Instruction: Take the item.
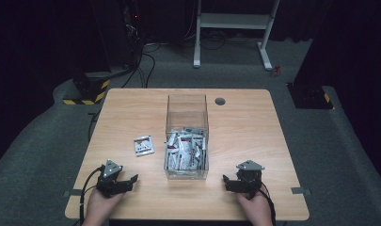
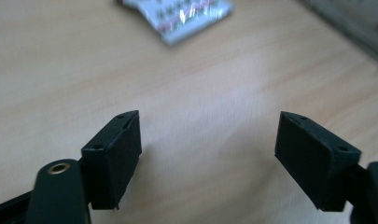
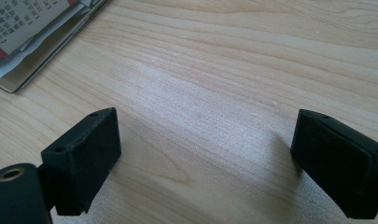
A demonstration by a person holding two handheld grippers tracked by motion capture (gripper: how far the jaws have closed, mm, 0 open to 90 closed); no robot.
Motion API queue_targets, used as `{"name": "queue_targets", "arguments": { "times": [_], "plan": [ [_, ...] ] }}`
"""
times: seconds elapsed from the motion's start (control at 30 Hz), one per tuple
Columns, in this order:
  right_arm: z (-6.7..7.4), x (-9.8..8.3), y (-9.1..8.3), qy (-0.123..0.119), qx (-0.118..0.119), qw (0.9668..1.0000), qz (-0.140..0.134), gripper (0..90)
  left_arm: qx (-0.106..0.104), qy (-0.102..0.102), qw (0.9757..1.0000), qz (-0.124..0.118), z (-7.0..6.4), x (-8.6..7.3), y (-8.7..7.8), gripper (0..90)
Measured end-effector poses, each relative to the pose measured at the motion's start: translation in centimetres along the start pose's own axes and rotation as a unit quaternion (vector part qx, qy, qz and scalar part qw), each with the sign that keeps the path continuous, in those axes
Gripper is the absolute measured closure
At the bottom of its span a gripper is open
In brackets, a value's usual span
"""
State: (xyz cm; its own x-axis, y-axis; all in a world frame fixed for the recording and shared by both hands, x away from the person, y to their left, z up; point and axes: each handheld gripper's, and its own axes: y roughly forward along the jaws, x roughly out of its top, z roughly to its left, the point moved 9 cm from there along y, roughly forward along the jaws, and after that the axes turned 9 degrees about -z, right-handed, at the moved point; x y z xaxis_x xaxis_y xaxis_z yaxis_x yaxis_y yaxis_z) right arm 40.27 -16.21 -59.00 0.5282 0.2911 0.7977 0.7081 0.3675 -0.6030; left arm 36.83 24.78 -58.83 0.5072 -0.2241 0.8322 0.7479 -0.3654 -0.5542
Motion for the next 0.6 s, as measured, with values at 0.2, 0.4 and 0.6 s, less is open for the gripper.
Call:
{"name": "queue_targets", "arguments": {
  "times": [0.2,0.4,0.6],
  "plan": [
    [0.03,-0.01,-0.02,0.000,0.000,1.0000,0.000,8.1,0.019,0.002,0.9998,0.002,0.12,-0.25,-0.01,15.0],
    [0.07,-0.01,-0.02,0.000,0.001,1.0000,0.000,8.1,0.015,0.001,0.9999,0.000,0.17,-0.23,0.04,15.0],
    [0.12,0.01,-0.01,0.001,-0.001,1.0000,-0.001,8.1,0.015,0.001,0.9999,0.000,0.14,-0.26,0.00,15.1]
  ]
}}
